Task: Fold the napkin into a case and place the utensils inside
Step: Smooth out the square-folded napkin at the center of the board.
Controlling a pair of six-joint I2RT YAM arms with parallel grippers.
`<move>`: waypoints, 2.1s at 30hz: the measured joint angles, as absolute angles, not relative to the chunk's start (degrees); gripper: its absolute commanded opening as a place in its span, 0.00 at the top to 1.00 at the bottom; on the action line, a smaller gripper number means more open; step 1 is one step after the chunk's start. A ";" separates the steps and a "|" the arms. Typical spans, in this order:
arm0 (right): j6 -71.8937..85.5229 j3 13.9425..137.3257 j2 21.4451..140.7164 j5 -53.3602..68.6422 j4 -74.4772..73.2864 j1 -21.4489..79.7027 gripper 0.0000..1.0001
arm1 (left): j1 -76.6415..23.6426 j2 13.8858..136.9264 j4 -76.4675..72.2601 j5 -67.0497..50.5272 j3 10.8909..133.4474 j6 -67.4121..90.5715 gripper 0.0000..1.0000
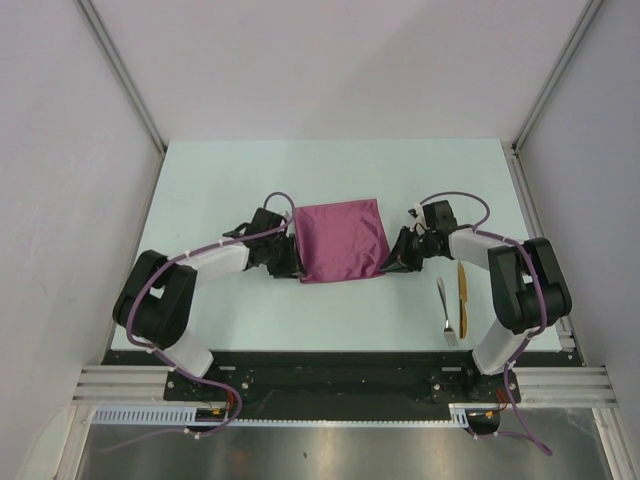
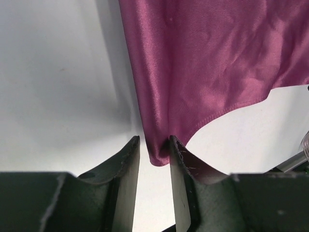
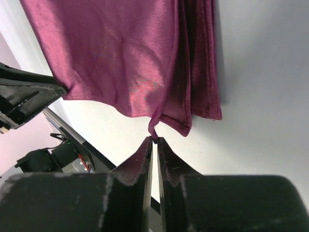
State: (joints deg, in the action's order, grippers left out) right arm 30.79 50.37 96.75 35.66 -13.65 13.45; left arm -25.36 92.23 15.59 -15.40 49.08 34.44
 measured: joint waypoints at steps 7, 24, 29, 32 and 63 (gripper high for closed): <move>30.13 50.37 97.56 35.64 -14.26 13.32 0.73 | -25.19 92.18 15.53 -15.73 48.47 34.30 0.57; 28.47 49.10 98.02 35.33 -15.29 9.13 0.60 | -24.99 91.35 12.38 -19.86 47.13 34.11 0.50; 29.12 48.71 98.76 36.12 -13.85 9.30 0.59 | -24.97 91.90 12.62 -19.51 47.05 33.47 0.67; 29.87 48.31 98.91 36.56 -13.04 9.69 0.59 | -24.71 91.70 12.62 -19.20 46.41 33.01 0.71; 32.49 47.92 102.59 39.11 -7.42 12.45 1.00 | -22.00 90.91 8.38 -23.09 41.69 34.44 1.00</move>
State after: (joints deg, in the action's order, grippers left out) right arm 32.49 47.92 102.59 39.11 -7.42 12.45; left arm -22.00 90.91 8.38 -23.09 41.69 34.44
